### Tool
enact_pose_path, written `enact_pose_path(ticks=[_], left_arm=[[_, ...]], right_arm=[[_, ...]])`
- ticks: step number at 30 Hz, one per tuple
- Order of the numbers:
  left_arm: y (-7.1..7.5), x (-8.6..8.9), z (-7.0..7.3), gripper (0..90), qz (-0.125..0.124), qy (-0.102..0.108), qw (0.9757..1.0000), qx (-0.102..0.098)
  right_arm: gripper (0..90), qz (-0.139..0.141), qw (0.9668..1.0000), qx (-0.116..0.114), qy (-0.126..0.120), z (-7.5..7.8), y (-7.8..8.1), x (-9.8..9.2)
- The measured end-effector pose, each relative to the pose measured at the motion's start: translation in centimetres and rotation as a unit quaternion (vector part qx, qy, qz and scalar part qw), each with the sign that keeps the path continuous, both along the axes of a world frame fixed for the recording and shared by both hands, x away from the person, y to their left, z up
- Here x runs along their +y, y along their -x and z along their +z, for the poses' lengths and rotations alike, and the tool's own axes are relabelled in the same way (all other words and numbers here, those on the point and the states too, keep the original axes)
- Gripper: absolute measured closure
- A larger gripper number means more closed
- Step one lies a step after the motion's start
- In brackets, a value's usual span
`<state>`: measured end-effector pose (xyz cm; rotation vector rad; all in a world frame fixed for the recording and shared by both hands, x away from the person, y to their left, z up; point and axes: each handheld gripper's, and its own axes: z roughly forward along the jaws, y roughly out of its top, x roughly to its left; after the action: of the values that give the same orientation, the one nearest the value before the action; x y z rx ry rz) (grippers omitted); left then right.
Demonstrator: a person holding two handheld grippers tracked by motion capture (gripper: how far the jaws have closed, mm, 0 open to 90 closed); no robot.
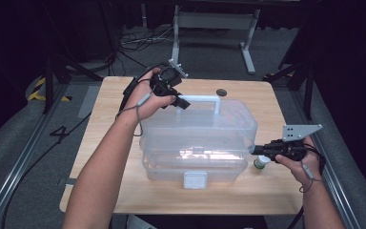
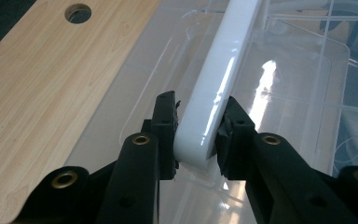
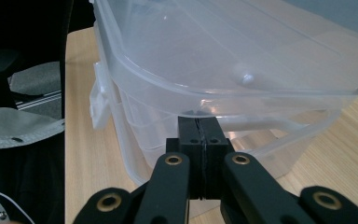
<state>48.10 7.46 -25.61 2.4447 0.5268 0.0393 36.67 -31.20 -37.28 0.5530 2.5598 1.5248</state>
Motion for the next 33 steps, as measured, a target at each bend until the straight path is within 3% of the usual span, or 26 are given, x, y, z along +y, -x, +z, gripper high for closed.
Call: enact_pose_path(ticks=[2,3,4,5,6,9,14,15,16,17,19,23,28,30,33], left_arm=[[-0.1,0.0,-0.1,62.9,-0.001,0.008,0.9999,0.006],[0.1,0.0,-0.2,62.9,0.003,0.021,0.9997,0.012],[0.2,-0.1,-0.2,56.6,0.003,0.022,0.9997,0.007],[0.6,-0.4,-0.1,50.2,0.001,0.009,0.9999,-0.009],[0.8,-0.6,-0.1,48.9,0.0,-0.001,0.9999,-0.017],[1.0,-0.7,-0.1,47.0,0.002,-0.004,0.9997,-0.024],[0.7,-0.4,-0.2,46.7,0.005,0.011,0.9998,-0.013],[0.6,-0.4,-0.2,45.7,0.009,0.014,0.9997,-0.017],[0.4,-0.3,-0.3,38.7,0.018,0.014,0.9995,-0.022],[0.2,-0.2,-0.3,34.3,0.035,0.002,0.9989,-0.031],[0.1,0.0,-0.3,36.7,0.034,-0.001,0.9989,-0.032],[0.4,1.0,0.0,36.6,0.038,0.032,0.9984,-0.025],[1.5,1.9,1.0,34.2,0.039,0.057,0.9965,-0.048],[2.1,2.4,1.4,33.9,0.042,0.066,0.9952,-0.06],[3.1,3.4,2.0,34.0,0.053,0.092,0.9913,-0.078]], right_arm=[[90.0,0.001,1.0,0.001,0.0,0.0,-0.1,0.0],[90.0,0.001,1.0,0.001,0.0,0.0,-0.1,0.1],[90.0,0.0,1.0,-0.004,-0.001,0.0,-0.2,0.1],[90.0,0.002,1.0,-0.004,-0.002,0.1,-0.3,0.3],[90.0,0.003,1.0,-0.004,-0.001,0.1,-0.3,0.4],[90.0,0.002,1.0,-0.004,0.003,0.1,-0.3,0.4],[90.0,0.002,1.0,-0.005,0.004,0.1,-0.3,0.5],[90.0,0.002,1.0,-0.004,0.004,0.1,-0.3,0.5],[90.0,0.004,1.0,-0.003,0.005,0.1,-0.3,0.6],[90.0,0.003,1.0,-0.004,0.007,0.1,-0.3,0.6],[90.0,0.004,0.9999,-0.003,0.009,0.1,-0.3,0.6],[90.0,0.001,0.9999,-0.004,0.01,0.1,-0.3,0.6],[90.0,-0.005,0.9999,-0.007,0.008,0.2,-0.2,0.6],[90.0,-0.009,0.9999,-0.008,0.006,0.3,-0.2,0.6],[90.0,-0.013,0.9999,-0.007,0.0,0.3,-0.2,0.6]])
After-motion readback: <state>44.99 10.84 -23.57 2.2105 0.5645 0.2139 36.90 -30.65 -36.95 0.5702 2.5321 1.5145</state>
